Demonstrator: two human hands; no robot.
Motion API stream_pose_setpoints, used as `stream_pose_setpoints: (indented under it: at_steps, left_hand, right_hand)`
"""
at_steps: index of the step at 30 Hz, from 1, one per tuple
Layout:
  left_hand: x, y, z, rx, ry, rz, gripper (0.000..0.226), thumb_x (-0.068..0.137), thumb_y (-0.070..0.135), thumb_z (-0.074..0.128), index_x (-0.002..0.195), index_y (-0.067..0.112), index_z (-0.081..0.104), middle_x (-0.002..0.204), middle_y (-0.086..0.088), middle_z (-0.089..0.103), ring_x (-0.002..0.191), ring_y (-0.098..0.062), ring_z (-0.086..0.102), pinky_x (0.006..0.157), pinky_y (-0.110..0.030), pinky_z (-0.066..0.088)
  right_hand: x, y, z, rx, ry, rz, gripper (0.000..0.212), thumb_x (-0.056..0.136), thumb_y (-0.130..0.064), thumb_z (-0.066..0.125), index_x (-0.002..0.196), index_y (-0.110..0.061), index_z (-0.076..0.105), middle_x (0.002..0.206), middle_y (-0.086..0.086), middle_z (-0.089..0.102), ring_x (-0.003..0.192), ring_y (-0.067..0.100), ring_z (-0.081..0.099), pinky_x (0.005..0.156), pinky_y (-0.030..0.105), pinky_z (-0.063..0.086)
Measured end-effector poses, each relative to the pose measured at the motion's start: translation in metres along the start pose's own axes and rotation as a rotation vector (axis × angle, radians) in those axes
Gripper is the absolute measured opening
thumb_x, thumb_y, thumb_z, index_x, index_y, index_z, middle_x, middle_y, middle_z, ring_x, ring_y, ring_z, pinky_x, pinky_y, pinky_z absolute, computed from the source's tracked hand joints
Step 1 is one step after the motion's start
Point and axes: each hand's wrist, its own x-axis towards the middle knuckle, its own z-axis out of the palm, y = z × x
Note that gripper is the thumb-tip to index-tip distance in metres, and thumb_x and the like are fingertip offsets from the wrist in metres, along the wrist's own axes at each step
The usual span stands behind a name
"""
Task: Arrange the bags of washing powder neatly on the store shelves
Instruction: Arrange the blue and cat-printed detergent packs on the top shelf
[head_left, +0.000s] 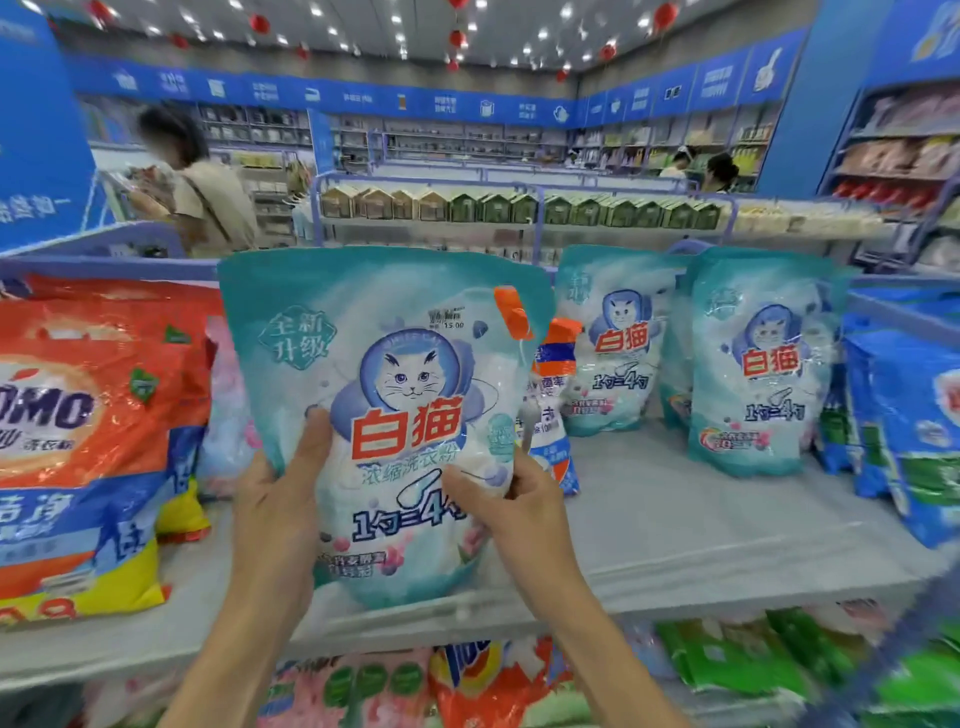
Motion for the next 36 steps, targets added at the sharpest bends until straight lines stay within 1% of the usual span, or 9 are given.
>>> stream_pose_setpoints:
  at_steps: [6,9,14,17,21,26,30,33,36]
  left_hand:
    - [-0.028,-0.019,0.114,-0.052,-0.122,-0.028,0.023,0.092,0.035,0.065,0.104,0.019,0.075,0.097,-0.005,0.080,0.086,-0.022,0.078,0.073,-0.039,0.064]
    - [-0.030,-0.042,0.168,-0.057,-0.168,-0.072,0.016,0.096,0.028,0.064,0.102,0.018,0.074,0.090,-0.004,0.080,0.079,-0.019,0.078,0.063,-0.032,0.063]
    - [-0.014,-0.083,0.238,-0.018,-0.211,-0.126,0.021,0.097,0.031,0.066,0.111,0.017,0.073,0.098,-0.003,0.080,0.092,-0.022,0.077,0.079,-0.038,0.062]
    - [0.006,-0.104,0.263,0.003,-0.182,-0.132,0.010,0.098,0.026,0.066,0.102,0.020,0.073,0.087,0.004,0.080,0.084,-0.014,0.077,0.069,-0.027,0.060]
    - [0.031,-0.124,0.289,0.015,-0.119,-0.146,0.010,0.100,0.017,0.063,0.105,0.016,0.071,0.083,0.006,0.079,0.081,-0.013,0.077,0.060,-0.020,0.056]
    - [0.053,-0.142,0.300,0.098,-0.021,-0.104,0.028,0.099,0.027,0.065,0.123,0.013,0.067,0.109,-0.003,0.076,0.102,-0.023,0.073,0.085,-0.037,0.061]
    - [0.047,-0.139,0.289,0.294,-0.095,-0.093,0.052,0.082,0.053,0.072,0.123,0.023,0.062,0.114,0.004,0.075,0.105,-0.018,0.072,0.096,-0.049,0.057]
    - [0.034,-0.127,0.282,0.482,-0.134,-0.073,0.053,0.081,0.040,0.076,0.125,0.021,0.054,0.117,0.003,0.068,0.106,-0.019,0.067,0.097,-0.048,0.055]
    - [0.017,-0.122,0.265,0.583,-0.181,-0.042,0.041,0.087,0.026,0.072,0.123,0.024,0.052,0.117,0.005,0.067,0.107,-0.016,0.066,0.096,-0.047,0.055]
  right_hand:
    - [0.004,-0.039,-0.109,0.041,0.058,-0.089,0.028,0.086,0.002,0.075,0.112,-0.005,0.071,0.099,0.004,0.080,0.088,0.016,0.077,0.067,0.023,0.059]
    - [0.020,-0.040,-0.162,0.014,0.135,-0.104,0.031,0.085,0.002,0.075,0.115,-0.008,0.071,0.104,0.006,0.080,0.094,0.021,0.077,0.074,0.031,0.063]
    - [0.067,-0.038,-0.226,-0.051,0.183,-0.074,0.028,0.088,-0.001,0.075,0.110,-0.017,0.069,0.095,-0.003,0.080,0.082,0.012,0.076,0.062,0.023,0.058]
    - [0.104,-0.030,-0.246,-0.137,0.180,-0.053,0.025,0.088,-0.004,0.076,0.106,-0.019,0.069,0.089,-0.006,0.080,0.068,0.008,0.073,0.058,0.023,0.056]
    - [0.148,-0.014,-0.253,-0.115,0.206,-0.025,0.033,0.087,0.004,0.073,0.107,-0.022,0.070,0.095,-0.009,0.080,0.089,0.010,0.076,0.078,0.031,0.060]
    - [0.166,-0.003,-0.245,-0.119,0.304,-0.050,0.036,0.083,-0.001,0.077,0.108,-0.026,0.069,0.097,-0.012,0.077,0.088,0.004,0.074,0.078,0.029,0.058]
    - [0.160,-0.001,-0.253,-0.323,0.332,-0.037,0.036,0.079,-0.026,0.085,0.111,-0.025,0.069,0.098,-0.012,0.077,0.090,0.010,0.073,0.084,0.035,0.059]
    - [0.145,-0.002,-0.258,-0.455,0.340,-0.078,0.030,0.081,-0.032,0.082,0.106,-0.023,0.068,0.091,-0.011,0.075,0.080,0.005,0.070,0.075,0.029,0.058]
    - [0.125,0.001,-0.265,-0.538,0.333,-0.172,0.020,0.086,-0.017,0.076,0.104,-0.021,0.067,0.088,-0.011,0.071,0.075,0.001,0.066,0.060,0.007,0.047]
